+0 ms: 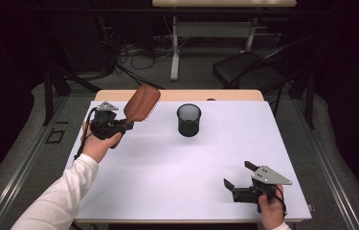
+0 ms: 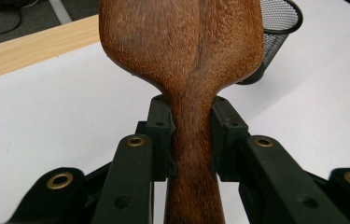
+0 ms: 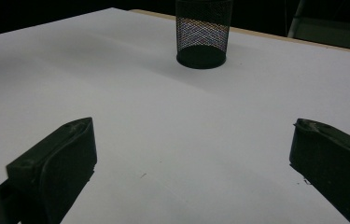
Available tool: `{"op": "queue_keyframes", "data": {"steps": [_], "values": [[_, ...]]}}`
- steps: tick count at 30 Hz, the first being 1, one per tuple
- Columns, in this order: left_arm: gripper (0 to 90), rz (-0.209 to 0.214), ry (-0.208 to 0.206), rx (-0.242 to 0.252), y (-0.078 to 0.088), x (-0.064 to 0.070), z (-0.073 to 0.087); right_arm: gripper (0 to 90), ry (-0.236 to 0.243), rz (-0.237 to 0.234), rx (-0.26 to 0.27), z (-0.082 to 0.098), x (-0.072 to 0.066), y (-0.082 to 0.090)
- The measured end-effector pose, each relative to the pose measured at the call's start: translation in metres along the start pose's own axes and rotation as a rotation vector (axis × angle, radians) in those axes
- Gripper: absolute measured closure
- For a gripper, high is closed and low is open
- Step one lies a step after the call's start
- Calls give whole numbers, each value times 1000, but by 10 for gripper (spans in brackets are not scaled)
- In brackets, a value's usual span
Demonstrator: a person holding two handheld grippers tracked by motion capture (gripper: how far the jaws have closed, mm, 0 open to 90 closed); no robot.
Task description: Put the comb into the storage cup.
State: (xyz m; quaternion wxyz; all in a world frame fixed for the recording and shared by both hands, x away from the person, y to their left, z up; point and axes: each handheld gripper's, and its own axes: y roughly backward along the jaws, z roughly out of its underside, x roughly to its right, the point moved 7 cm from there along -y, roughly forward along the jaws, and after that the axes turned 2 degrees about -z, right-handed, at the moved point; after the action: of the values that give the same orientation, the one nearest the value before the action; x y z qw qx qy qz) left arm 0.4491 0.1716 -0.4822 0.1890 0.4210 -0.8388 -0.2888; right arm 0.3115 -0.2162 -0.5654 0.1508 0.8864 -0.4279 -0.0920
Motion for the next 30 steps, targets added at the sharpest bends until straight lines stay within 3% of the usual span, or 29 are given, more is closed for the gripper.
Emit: {"op": "queue_keyframes", "data": {"steps": [9, 30], "values": [[724, 12, 1, 51, -3, 9, -9, 4, 4, -3, -1, 0, -1, 0], [724, 76, -44, 68, -15, 45, -27, 4, 7, -8, -11, 1, -1, 0]]}}
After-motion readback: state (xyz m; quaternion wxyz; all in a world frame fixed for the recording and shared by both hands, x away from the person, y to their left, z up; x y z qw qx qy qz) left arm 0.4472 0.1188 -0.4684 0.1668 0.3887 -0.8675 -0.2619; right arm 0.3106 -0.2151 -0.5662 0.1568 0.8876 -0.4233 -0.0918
